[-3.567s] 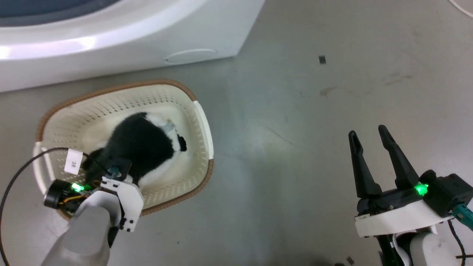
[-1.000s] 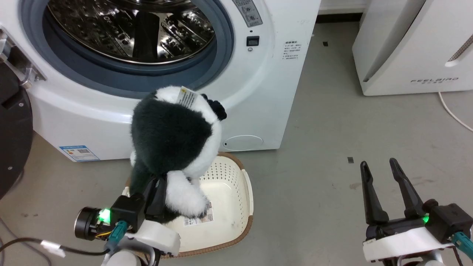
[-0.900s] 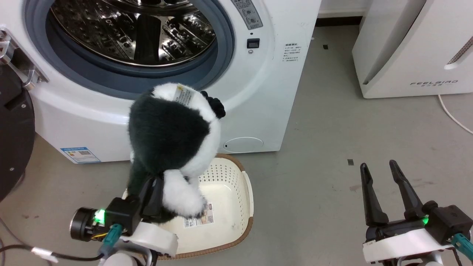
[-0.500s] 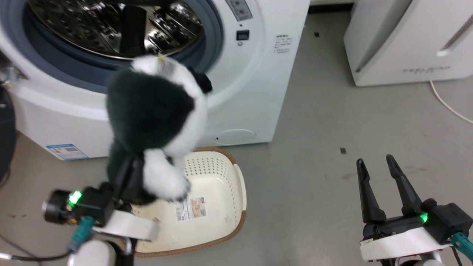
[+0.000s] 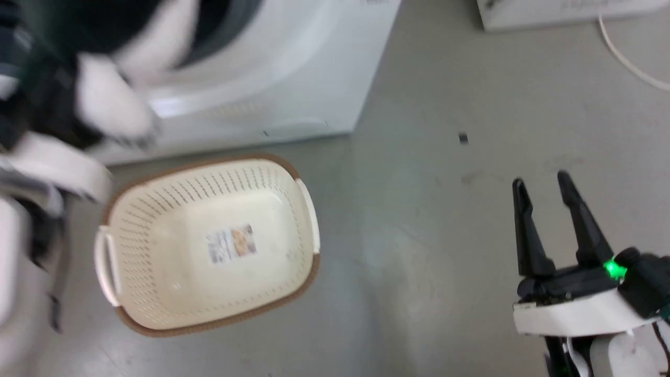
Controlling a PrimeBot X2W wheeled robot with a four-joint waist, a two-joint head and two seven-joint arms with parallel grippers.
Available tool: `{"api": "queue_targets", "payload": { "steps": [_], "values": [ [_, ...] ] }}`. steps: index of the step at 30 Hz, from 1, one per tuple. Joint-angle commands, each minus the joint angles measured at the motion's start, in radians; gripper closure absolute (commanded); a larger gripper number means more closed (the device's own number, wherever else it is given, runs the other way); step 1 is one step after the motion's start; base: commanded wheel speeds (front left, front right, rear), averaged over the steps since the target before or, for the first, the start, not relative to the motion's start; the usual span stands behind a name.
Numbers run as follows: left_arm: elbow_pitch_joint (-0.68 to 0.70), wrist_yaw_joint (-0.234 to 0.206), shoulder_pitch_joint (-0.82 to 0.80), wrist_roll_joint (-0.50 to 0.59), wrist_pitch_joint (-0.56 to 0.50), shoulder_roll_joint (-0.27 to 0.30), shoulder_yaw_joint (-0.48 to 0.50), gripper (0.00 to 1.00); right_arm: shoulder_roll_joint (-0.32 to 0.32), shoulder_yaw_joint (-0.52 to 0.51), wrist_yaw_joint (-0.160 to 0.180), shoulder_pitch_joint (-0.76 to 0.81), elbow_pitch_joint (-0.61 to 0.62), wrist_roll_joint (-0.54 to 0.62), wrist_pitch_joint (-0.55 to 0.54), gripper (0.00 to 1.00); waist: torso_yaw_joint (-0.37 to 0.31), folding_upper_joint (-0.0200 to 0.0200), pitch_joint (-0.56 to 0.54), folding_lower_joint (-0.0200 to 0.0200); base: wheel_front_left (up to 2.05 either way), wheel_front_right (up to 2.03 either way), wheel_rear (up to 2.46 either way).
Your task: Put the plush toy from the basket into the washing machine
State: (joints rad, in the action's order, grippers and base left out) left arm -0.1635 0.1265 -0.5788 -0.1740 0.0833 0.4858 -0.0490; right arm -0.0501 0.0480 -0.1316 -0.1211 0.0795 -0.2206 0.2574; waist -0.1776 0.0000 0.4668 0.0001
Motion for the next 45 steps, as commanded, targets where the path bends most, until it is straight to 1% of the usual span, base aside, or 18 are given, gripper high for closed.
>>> {"api": "queue_targets", "payload": {
  "steps": [1,3,6,7,8,11,14,17,22,26,27,29,35,37,41,42,43,45],
  "values": [
    [-0.01,0.003,-0.064,-0.01,-0.02,0.038,-0.005,1.0,0.0,0.003,0.001,-0.023,0.011,-0.011,0.004,0.0,-0.055,0.0,0.099,-0.0001,0.0,0.0,0.0],
    [-0.035,0.003,-0.15,-0.03,-0.057,0.095,-0.025,1.0,0.0,0.004,0.001,-0.041,0.02,-0.026,0.004,0.0,-0.073,0.0,0.144,-0.0001,0.0,0.0,0.0],
    [-0.069,0.004,-0.286,-0.064,-0.117,0.183,-0.083,1.0,0.0,0.004,0.001,-0.064,0.028,-0.05,0.004,0.0,-0.097,0.0,0.206,-0.0001,0.0,0.0,0.0],
    [-0.069,0.004,-0.286,-0.064,-0.117,0.183,-0.083,1.0,0.0,0.004,0.001,-0.064,0.028,-0.05,0.004,0.0,-0.097,0.0,0.206,-0.0001,0.0,0.0,0.0],
    [-0.096,0.004,-0.377,-0.083,-0.159,0.24,-0.141,1.0,0.0,0.008,0.001,-0.076,0.03,-0.065,0.004,0.0,-0.113,0.0,0.242,-0.0001,0.0,0.0,0.0],
    [-0.142,0.004,-0.526,-0.11,-0.225,0.321,-0.239,1.0,0.0,0.018,0.001,-0.093,0.032,-0.084,0.004,0.0,-0.135,0.0,0.293,-0.0001,0.0,0.0,0.0],
    [-0.198,0.004,-0.673,-0.121,-0.273,0.383,-0.337,1.0,0.0,0.026,0.001,-0.106,0.032,-0.104,0.004,0.0,-0.155,0.0,0.332,-0.0001,0.0,0.0,0.0],
    [-0.253,0.004,-0.808,-0.127,-0.308,0.417,-0.439,1.0,0.0,0.033,0.001,-0.116,0.03,-0.121,0.004,0.0,-0.172,0.0,0.362,-0.0001,0.0,0.0,0.0],
    [-0.342,0.004,-0.986,-0.148,-0.347,0.424,-0.598,1.0,0.0,0.045,0.001,-0.127,0.027,-0.139,0.004,0.0,-0.187,0.0,0.398,-0.0001,0.0,0.0,0.0],
    [-0.436,0.004,-1.077,-0.227,-0.39,0.386,-0.664,1.0,0.0,0.053,0.001,-0.135,0.025,-0.143,0.004,0.0,-0.189,0.0,0.415,-0.0001,0.0,0.0,0.0],
    [-0.436,0.004,-1.077,-0.227,-0.39,0.386,-0.664,1.0,0.0,0.053,0.001,-0.135,0.025,-0.143,0.004,0.0,-0.189,0.0,0.415,-0.0001,0.0,0.0,0.0],
    [-0.482,0.004,-1.107,-0.256,-0.422,0.37,-0.693,1.0,0.0,0.053,0.001,-0.137,0.025,-0.145,0.004,0.0,-0.189,0.0,0.421,-0.0001,0.0,0.0,0.0],
    [-0.61,0.004,-1.137,-0.412,-0.536,0.311,-0.697,1.0,0.0,0.056,0.001,-0.139,0.027,-0.141,0.004,0.0,-0.182,0.0,0.427,-0.0001,0.0,0.0,0.0],
    [-0.63,0.004,-1.144,-0.422,-0.53,0.307,-0.697,1.0,0.0,0.055,0.001,-0.14,0.028,-0.14,0.004,0.0,-0.178,0.0,0.427,-0.0001,0.0,0.0,0.0],
    [-0.671,0.002,-1.136,-0.435,-0.473,0.288,-0.688,1.0,0.0,0.052,0.001,-0.145,0.029,-0.133,0.004,0.0,-0.169,0.0,0.418,-0.0001,0.0,0.0,0.0],
    [-0.678,-0.003,-1.133,-0.432,-0.453,0.284,-0.689,0.53,0.0,0.049,0.001,-0.145,0.029,-0.13,0.004,0.0,-0.165,0.0,0.413,-0.0001,0.0,0.0,0.0],
    [-0.686,-0.01,-1.129,-0.425,-0.432,0.281,-0.691,0.0,0.0,0.045,0.001,-0.146,0.028,-0.127,0.004,0.0,-0.16,0.0,0.408,-0.0001,0.0,0.0,0.0],
    [-0.704,-0.013,-1.116,-0.421,-0.397,0.269,-0.696,0.0,0.0,0.039,0.001,-0.147,0.026,-0.118,0.004,0.0,-0.15,0.0,0.393,-0.0001,0.0,0.0,0.0]
  ]
}}
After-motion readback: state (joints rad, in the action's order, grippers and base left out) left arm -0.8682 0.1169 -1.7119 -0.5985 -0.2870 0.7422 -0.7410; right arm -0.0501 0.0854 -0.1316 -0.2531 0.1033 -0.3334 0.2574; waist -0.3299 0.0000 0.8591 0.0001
